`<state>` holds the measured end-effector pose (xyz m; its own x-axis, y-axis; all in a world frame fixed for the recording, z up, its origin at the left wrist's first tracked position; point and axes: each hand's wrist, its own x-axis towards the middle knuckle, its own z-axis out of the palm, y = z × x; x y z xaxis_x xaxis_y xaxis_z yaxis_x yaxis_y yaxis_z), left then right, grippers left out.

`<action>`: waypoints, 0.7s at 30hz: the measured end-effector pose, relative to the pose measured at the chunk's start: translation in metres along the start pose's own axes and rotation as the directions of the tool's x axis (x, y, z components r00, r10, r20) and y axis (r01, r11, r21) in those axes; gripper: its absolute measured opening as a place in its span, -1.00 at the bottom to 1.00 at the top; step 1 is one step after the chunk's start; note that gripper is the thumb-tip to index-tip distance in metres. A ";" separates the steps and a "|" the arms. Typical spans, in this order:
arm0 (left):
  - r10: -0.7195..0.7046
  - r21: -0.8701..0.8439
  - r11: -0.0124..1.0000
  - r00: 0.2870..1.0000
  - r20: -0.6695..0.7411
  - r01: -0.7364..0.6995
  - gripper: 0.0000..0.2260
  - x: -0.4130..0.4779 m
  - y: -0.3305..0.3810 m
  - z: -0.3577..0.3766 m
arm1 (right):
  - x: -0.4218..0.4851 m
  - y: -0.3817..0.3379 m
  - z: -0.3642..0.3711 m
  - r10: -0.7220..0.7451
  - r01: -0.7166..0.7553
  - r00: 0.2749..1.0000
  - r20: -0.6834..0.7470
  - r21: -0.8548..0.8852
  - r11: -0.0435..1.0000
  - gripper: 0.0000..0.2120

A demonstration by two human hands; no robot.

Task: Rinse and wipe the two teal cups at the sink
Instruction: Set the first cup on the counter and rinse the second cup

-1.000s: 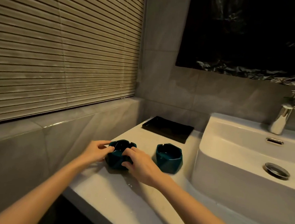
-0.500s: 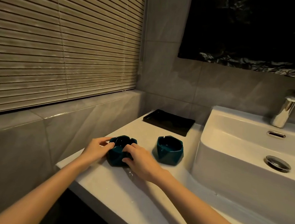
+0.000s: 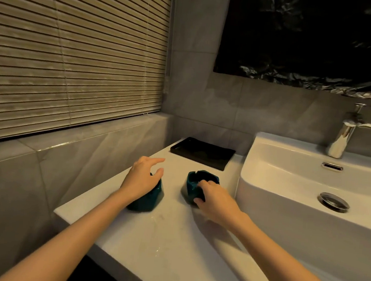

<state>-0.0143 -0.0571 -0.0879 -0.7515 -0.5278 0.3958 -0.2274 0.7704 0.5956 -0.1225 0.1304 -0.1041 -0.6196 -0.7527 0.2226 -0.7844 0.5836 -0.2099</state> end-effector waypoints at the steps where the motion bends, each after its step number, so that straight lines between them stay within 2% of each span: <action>1: 0.012 -0.006 1.000 1.000 0.025 -0.012 -0.67 0.002 0.006 0.005 | 0.000 0.002 0.002 -0.013 0.013 1.000 0.022 -0.015 1.000 -0.67; 5: 0.021 -0.038 0.999 0.995 0.103 -0.017 -0.64 0.007 0.024 0.024 | 0.000 0.004 0.002 -0.015 0.015 1.000 0.012 0.023 1.000 -0.74; 9: 0.009 -0.025 1.000 0.992 0.128 -0.006 -0.59 0.010 0.042 0.035 | -0.005 -0.001 0.001 -0.059 0.058 0.998 0.008 0.078 0.995 -0.73; 11: -0.065 -0.070 0.994 0.979 0.194 0.080 -0.56 0.011 0.054 0.036 | -0.006 -0.004 -0.004 -0.078 0.080 0.997 -0.027 0.117 0.990 -0.76; 13: -0.156 -0.192 0.957 0.945 0.288 0.216 -0.62 0.011 0.062 0.034 | -0.006 -0.007 -0.017 -0.087 0.096 0.994 -0.066 0.154 0.983 -0.77; 14: -0.192 -0.311 0.900 0.919 0.346 0.305 -0.67 0.011 0.065 0.031 | -0.006 -0.009 -0.025 -0.099 0.111 0.992 -0.079 0.162 0.981 -0.77; 16: -0.231 -0.532 0.704 0.860 0.454 0.470 -0.73 0.009 0.072 0.022 | -0.006 -0.013 -0.044 -0.134 0.149 0.987 -0.093 0.180 0.972 -0.77; 18: -0.221 -0.661 0.518 0.831 0.510 0.544 -0.78 0.010 0.083 0.009 | -0.009 -0.016 -0.065 -0.166 0.185 0.980 -0.110 0.194 0.963 -0.76; 19: -0.220 -0.694 0.457 0.827 0.518 0.556 -0.81 0.011 0.090 0.003 | -0.010 -0.016 -0.075 -0.175 0.196 0.977 -0.123 0.188 0.962 -0.75; 21: -0.234 -0.722 0.422 0.835 0.497 0.548 -0.89 0.013 0.105 -0.006 | -0.012 -0.015 -0.093 -0.183 0.211 0.970 -0.158 0.179 0.961 -0.73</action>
<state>-0.0442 0.0150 -0.0163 -0.8827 -0.4432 -0.1563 -0.0606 -0.2225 0.9730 -0.1057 0.1586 -0.0150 -0.4618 -0.7892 0.4049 -0.8794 0.3480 -0.3247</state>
